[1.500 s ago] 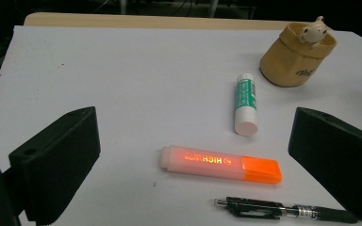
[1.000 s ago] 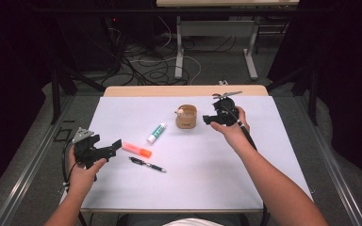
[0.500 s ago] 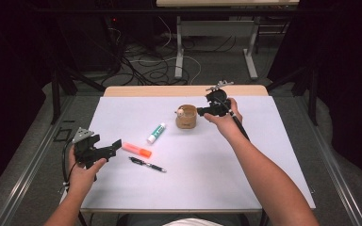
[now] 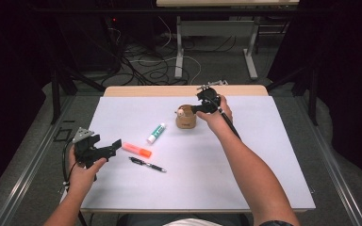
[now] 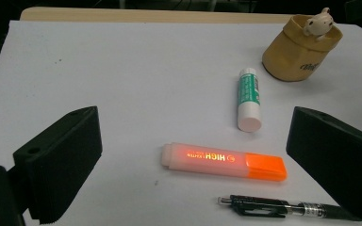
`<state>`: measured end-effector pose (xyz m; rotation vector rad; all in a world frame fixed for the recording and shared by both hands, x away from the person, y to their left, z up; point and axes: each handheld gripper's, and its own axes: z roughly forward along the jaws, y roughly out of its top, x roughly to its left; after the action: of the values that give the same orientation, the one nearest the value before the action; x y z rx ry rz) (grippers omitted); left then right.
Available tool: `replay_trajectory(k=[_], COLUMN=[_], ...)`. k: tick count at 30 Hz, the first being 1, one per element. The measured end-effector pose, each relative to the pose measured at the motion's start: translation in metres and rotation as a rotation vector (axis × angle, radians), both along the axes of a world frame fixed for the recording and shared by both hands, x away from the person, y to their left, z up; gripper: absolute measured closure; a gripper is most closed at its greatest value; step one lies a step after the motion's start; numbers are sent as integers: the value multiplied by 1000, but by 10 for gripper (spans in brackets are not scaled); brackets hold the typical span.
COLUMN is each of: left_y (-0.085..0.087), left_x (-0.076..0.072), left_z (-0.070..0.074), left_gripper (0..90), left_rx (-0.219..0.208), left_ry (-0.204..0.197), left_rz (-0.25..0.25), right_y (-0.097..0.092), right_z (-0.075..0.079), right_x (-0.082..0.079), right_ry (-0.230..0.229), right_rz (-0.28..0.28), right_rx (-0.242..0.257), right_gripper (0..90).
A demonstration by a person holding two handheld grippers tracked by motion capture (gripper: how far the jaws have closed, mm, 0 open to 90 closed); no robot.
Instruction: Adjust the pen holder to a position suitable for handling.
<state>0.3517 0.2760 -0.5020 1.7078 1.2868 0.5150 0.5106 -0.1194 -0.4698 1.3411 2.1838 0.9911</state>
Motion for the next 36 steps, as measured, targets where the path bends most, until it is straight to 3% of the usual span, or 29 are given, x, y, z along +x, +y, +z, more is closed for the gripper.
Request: replay_trajectory(k=[6,12,22,23,26,29,30,36], left_y=[0,2,3,3,3,3,2,2], left_x=[0,0,1,1,1,1,1,1], left_z=[0,0,-1,-1,-1,-2,-2,-2], left_gripper=[43,45,50,50,52,56,57,58], left_rx=[4,-1,-5,-5,-5,-2,-3,-1], left_ry=[3,3,8,6,6,7,4,6], left_rz=[-5,-3,-3,-6,-5,-3,-3,-5], right_y=[4,5,10,11,13,13,13,13], right_z=[-10,-19,-32,-35,-36,-39,-39,-43], right_x=[9,17,25,26,26,27,27,30], right_ry=[24,34,31,14,43,28,53,45], right_rz=[-26,-40,-8,0,-8,-4,-9,-13], right_rx=[16,-11,-31,-12,-33,-30,-53,-49], right_gripper=[487,504,558,571,602,621,635,632])
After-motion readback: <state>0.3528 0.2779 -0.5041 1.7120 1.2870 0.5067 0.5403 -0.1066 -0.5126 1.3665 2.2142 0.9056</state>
